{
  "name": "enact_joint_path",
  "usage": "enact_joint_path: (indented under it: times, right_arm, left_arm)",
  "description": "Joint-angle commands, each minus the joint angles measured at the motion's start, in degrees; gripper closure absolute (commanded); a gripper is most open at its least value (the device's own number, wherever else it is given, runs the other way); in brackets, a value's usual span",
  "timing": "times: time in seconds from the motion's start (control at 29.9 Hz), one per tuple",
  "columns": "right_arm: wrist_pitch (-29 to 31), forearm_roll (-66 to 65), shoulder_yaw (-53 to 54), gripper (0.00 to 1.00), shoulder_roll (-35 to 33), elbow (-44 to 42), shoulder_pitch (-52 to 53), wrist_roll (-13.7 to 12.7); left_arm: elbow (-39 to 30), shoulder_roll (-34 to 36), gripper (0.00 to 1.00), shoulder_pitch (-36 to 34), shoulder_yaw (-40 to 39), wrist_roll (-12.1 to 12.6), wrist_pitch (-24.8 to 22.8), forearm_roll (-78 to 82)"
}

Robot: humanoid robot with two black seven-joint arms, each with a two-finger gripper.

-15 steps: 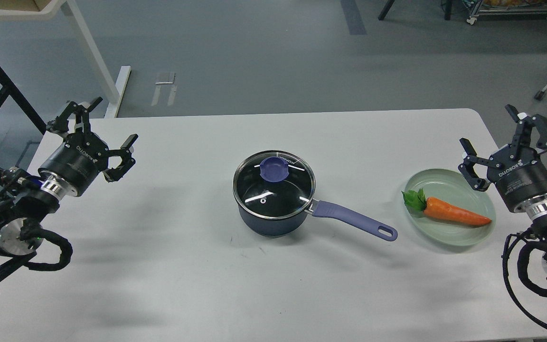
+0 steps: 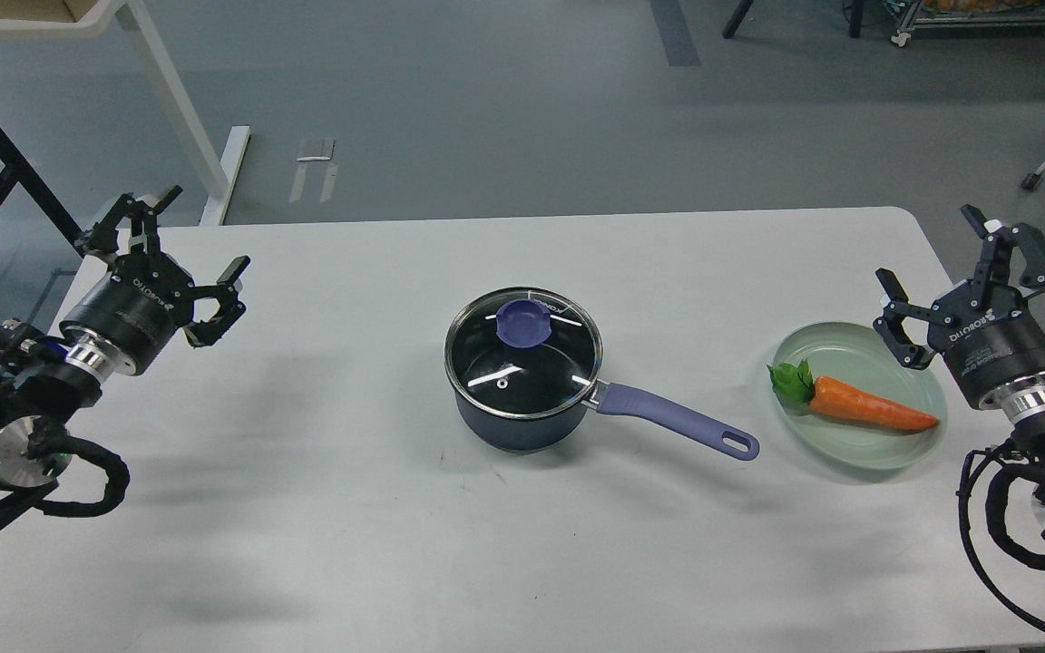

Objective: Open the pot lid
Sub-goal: 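Raise both grippers slightly and move the right gripper toward the pot handle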

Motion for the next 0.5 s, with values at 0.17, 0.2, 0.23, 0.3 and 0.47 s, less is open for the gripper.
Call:
enact_joint_path:
  times: [0.17, 0.2, 0.23, 0.3, 0.47]
  right_arm:
    - [0.41, -6.71, 0.72, 0.00, -6.05, 4.94, 0.97, 0.00]
    - [0.41, -9.00, 0.98, 0.00, -7.45, 6.34, 1.24, 0.00]
    - [0.41, -11.72, 1.24, 0.00, -8.95, 7.92, 1.93, 0.00]
    - [0.41, -17.86, 0.90, 0.00, -11.67, 10.47, 4.82, 0.00]
    - [0.59, -35.35, -2.35, 0.00, -15.20, 13.12, 12.91, 0.00]
  left_arm:
    - [0.35, 0.63, 0.01, -2.76, -0.04, -0.66, -0.74, 2.08]
    - [0.26, 0.54, 0.01, -2.85, -0.04, -0.92, -0.65, 2.70]
    - [0.09, 0.54, 0.01, -2.85, -0.04, -1.24, -0.56, 3.40]
    - [-0.26, 0.54, 0.01, -2.85, -0.04, -1.24, -0.38, 4.37]
    - [-0.62, 0.71, 0.01, -2.94, -0.13, -1.24, -0.38, 4.72]
